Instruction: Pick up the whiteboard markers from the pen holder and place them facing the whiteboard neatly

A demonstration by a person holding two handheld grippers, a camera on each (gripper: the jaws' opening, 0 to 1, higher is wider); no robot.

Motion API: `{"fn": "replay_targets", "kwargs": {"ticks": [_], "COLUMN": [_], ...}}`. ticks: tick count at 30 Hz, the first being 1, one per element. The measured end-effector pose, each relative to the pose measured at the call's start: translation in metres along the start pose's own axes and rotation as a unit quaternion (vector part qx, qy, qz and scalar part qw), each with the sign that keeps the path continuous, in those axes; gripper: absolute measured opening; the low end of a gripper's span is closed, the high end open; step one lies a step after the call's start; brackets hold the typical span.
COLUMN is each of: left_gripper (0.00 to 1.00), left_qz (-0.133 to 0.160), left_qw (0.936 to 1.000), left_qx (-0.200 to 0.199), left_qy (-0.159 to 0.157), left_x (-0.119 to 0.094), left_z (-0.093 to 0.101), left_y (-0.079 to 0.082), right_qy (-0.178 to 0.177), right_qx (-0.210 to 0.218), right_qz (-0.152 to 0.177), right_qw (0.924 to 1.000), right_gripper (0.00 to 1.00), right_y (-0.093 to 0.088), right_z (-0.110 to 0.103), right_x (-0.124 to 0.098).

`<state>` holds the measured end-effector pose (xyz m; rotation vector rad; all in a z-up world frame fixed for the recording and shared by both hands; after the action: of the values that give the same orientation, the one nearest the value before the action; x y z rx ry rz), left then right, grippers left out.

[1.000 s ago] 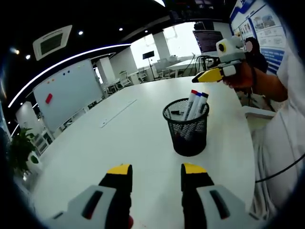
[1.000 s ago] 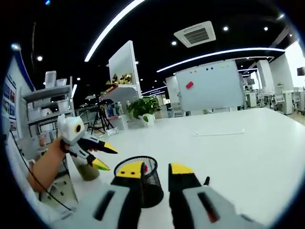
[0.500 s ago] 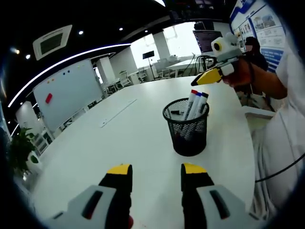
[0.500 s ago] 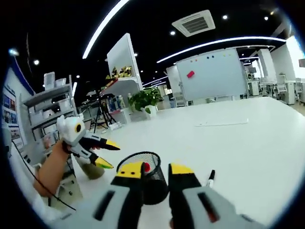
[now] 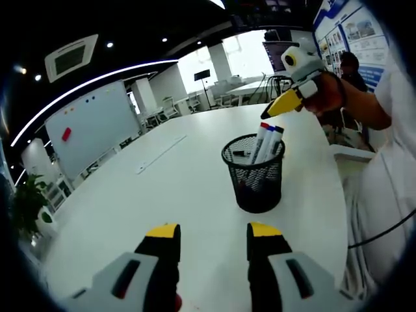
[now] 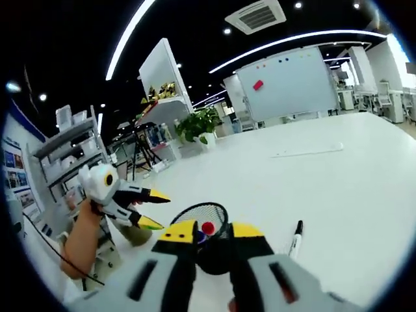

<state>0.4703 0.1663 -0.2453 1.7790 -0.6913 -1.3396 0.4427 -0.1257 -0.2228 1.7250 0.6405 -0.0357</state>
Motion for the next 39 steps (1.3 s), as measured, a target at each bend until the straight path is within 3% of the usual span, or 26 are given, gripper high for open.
{"fn": "replay_targets", "kwargs": {"ticks": [3,5,8,11,30,39], "left_gripper": [0.43,0.43,0.43,0.43,0.43,0.43], "left_qz": [0.002,0.002,0.002,0.002,0.007,0.007], "left_qw": [1.0000,1.0000,1.0000,1.0000,0.9999,0.9999], "left_qx": [0.002,0.002,0.002,0.003,0.011,0.010], "left_qy": [-0.002,-0.001,-0.001,-0.001,-0.009,-0.012], "left_x": [-0.001,-0.001,-0.001,-0.001,-0.003,-0.003], "left_z": [0.001,0.001,0.001,0.002,0.005,0.005], "left_y": [0.000,0.001,0.001,0.001,0.004,0.004], "right_qy": [0.004,-0.014,0.001,-0.012,-0.014,-0.019], "right_qx": [0.052,0.012,0.053,0.038,0.056,0.045], "right_qz": [-0.026,-0.014,-0.039,-0.029,-0.061,-0.077], "right_qw": [0.9983,0.9997,0.9978,0.9988,0.9965,0.9959], "right_gripper": [0.17,0.17,0.17,0.17,0.17,0.12], "right_y": [-0.001,0.000,-0.002,-0.001,-0.001,0.001], "right_z": [-0.001,0.003,0.000,-0.001,-0.007,-0.009], "right_x": [0.001,0.003,0.004,0.004,0.015,0.020]}}
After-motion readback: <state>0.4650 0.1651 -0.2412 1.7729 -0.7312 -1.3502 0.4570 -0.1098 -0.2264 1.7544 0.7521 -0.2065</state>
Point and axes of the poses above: the point that each gripper's makers call its tool centre point, and the gripper's own axes: x roughly forward along the fingers, z roughly to its right, y roughly out of its top, the point moved 10 cm from there along -x, roughly backward along the fingers, and after that the axes turned 15 degrees about -y, right-handed, at the moved point
